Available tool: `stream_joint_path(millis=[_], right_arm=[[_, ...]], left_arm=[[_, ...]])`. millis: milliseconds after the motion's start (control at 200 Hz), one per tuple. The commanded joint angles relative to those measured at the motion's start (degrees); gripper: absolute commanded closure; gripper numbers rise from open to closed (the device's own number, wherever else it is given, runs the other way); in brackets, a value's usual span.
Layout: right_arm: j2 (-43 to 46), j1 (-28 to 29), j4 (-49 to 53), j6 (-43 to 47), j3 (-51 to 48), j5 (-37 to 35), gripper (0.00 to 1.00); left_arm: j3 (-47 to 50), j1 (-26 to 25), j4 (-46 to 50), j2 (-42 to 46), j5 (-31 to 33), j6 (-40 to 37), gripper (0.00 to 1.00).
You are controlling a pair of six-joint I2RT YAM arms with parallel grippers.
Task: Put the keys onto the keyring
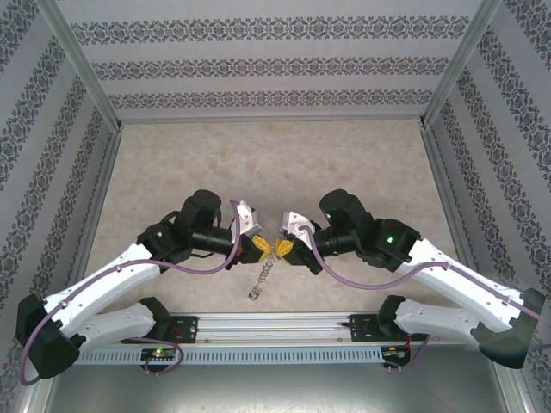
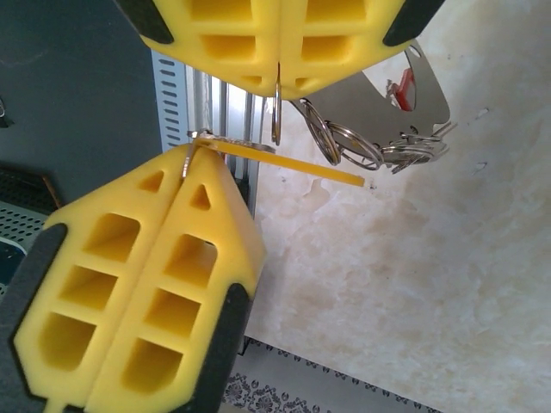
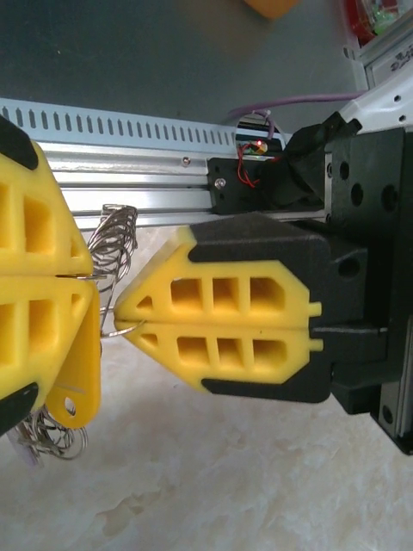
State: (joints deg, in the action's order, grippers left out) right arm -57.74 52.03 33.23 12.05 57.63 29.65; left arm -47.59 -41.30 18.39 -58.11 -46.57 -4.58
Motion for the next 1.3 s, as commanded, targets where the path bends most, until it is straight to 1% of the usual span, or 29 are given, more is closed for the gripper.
stream_joint_path(millis=[0, 115, 270, 375, 610, 809, 1294], right_arm=[[0.56, 0.44, 0.36, -0.71, -0.44, 1.19, 1.00], [0.03, 0.44, 0.07, -0.64, -0.50, 0.67, 1.00], [1.01, 0.06, -0.03, -0.80, -0.74, -4.94, 1.00], [1.37, -0.56, 0.35, -0.61, -0.84, -6.91, 1.00], [1.36, -0.70, -0.36, -0.53, -0.85, -6.89, 1.00], [0.07, -0.70, -0.63, -0.54, -0.78, -4.80, 1.00], [-0.70, -0.80, -1.75, -0.30, -0.99, -4.74, 1.00]], left_arm=[[-0.77, -0.63, -3.89, 1.07, -0.46, -1.58, 1.00], [-0.69, -0.71, -3.80, 1.42, -0.63, -1.57, 1.00], [-0.74, -0.74, -3.80, 1.39, -0.58, -1.53, 1.00], [-0.78, -0.77, -3.82, 1.29, -0.63, -1.70, 1.00], [-0.79, -0.72, -3.80, 1.42, -0.62, -1.66, 1.00], [-0.75, -0.80, -3.80, 1.36, -0.67, -1.66, 1.00], [-0.67, -0.80, -3.89, 1.41, -0.71, -1.57, 1.00]])
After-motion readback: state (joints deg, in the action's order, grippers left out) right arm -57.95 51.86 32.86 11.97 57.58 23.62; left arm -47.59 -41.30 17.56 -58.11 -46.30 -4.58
